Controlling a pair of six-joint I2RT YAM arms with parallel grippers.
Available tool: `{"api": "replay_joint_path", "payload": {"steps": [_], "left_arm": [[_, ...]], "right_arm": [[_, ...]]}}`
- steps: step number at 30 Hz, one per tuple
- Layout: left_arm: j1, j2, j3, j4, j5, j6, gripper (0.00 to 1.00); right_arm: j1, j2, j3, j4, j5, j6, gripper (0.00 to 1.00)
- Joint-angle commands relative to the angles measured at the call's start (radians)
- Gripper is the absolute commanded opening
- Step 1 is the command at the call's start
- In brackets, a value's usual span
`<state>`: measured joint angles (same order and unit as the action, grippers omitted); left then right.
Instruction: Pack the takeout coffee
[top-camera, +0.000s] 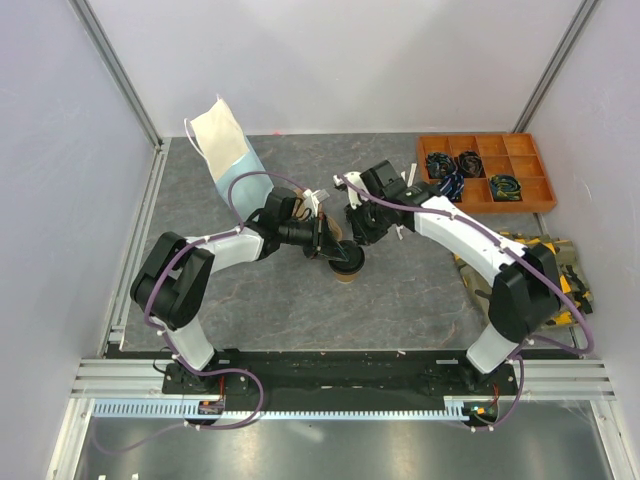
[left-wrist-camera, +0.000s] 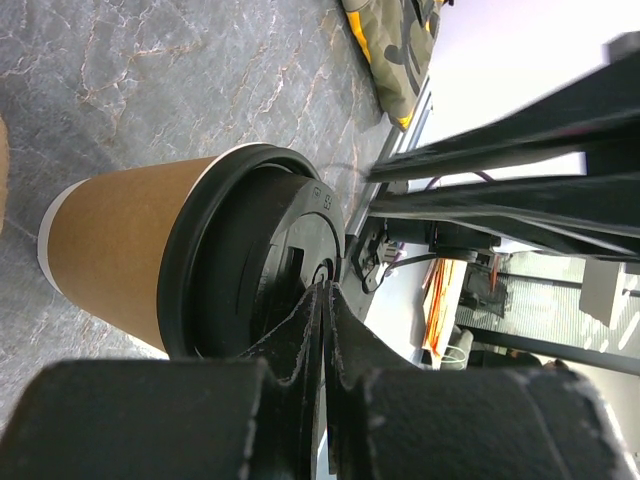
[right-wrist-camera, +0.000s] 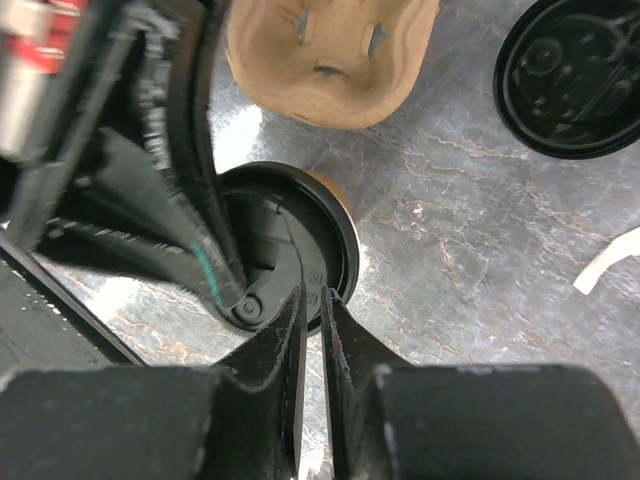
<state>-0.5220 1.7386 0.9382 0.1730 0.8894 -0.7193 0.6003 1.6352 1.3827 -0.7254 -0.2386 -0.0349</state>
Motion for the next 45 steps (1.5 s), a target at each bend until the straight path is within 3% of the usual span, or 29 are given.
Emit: {"api": "replay_joint_path", "payload": {"steps": [1, 13, 27, 45], "left_arm": [[0.002, 0.029, 0.007, -0.078, -0.073, 0.07, 0.06], [0.004, 0.068, 0.016, -0.133, -0.115, 0.092, 0.02], [0.004, 0.076, 0.036, -0.155, -0.124, 0.112, 0.02], [0.007, 0.085, 0.039, -0.164, -0.122, 0.115, 0.02]], "right_arm": [[0.006, 0.051, -0.04, 0.02, -0.013, -0.017, 0.15], [0.007, 0.072, -0.139, 0.034, -0.025, -0.031, 0.01], [0.006, -0.049, 0.044, -0.081, -0.094, -0.028, 0.11], [0.006, 0.046, -0.169, 0.04, -0.045, -0.022, 0.07]]}}
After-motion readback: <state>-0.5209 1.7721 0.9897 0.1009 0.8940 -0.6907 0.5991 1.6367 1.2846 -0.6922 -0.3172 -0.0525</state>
